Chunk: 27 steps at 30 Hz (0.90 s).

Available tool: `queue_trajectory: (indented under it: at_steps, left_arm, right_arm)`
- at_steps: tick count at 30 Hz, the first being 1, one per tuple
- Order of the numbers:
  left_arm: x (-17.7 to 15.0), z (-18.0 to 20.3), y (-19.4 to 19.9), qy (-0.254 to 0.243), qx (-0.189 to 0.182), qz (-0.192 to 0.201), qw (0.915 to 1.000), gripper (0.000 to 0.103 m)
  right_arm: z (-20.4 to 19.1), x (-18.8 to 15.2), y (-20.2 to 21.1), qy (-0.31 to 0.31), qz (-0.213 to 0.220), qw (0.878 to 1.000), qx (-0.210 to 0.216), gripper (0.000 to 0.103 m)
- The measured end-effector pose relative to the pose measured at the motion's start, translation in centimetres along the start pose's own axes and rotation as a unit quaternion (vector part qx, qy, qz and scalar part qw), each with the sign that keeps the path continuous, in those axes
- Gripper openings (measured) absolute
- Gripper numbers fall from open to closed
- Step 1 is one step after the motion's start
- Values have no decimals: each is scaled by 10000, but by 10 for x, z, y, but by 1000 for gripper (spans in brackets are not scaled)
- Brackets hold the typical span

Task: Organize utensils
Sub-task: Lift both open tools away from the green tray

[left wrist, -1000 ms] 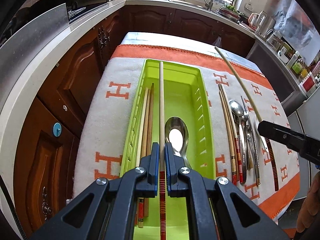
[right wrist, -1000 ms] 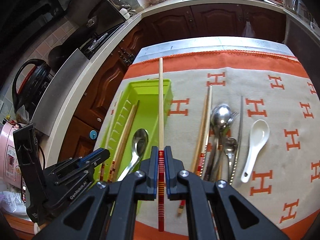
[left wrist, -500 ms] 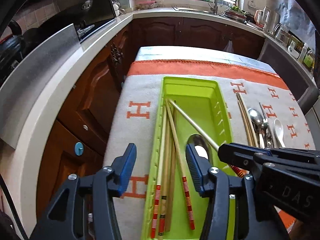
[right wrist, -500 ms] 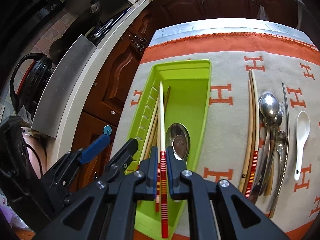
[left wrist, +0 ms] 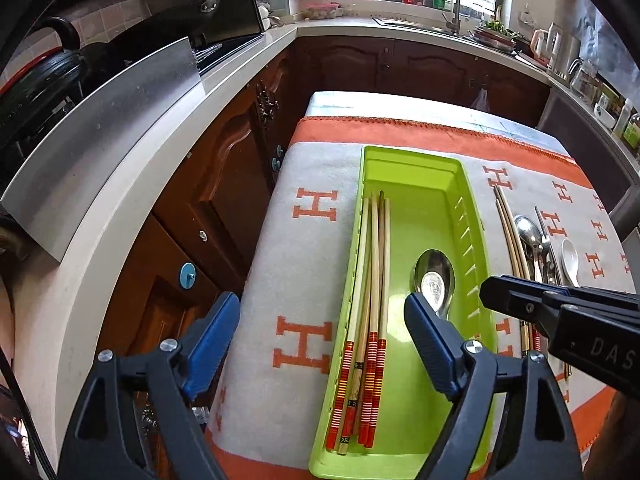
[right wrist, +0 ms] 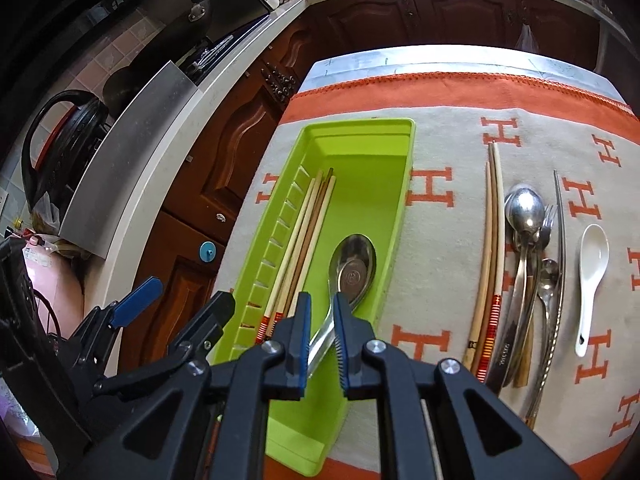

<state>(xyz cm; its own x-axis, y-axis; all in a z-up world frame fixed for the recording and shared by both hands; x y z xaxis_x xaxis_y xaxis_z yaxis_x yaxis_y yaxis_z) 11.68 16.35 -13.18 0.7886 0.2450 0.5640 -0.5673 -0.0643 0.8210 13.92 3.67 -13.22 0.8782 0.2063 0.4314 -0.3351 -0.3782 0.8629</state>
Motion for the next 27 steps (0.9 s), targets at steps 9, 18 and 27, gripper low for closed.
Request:
queue_trajectory:
  at_steps: [9,18,27]
  left_arm:
    - [-5,14,7,-44,-97,-56,9999,88]
    - [-9,43,16,-169,-240,-107,9995,88]
    - [-11,89,27,-510,-438,-108,9977,89]
  right_arm:
    - [16,-6,26,72,313,9994,-136,11]
    - [36,-11,59,150,701,9969,-336,11]
    - [81,-21,91,4,997,9935,-547,11]
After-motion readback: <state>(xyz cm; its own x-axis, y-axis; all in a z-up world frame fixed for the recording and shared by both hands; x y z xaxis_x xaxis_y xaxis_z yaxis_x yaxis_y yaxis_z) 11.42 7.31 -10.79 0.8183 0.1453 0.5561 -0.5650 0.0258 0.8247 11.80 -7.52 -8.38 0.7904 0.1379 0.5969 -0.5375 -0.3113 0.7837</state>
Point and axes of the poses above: each gripper's, at about its wrist camera, not at the fingertips, and y roughly against the way its jaws point, z to its right, x to its top, the point moved 4 cm from there along -y, roughly the way its jaws point, and after that the axes turned 12 degrees about y, right-handed, at the moved point
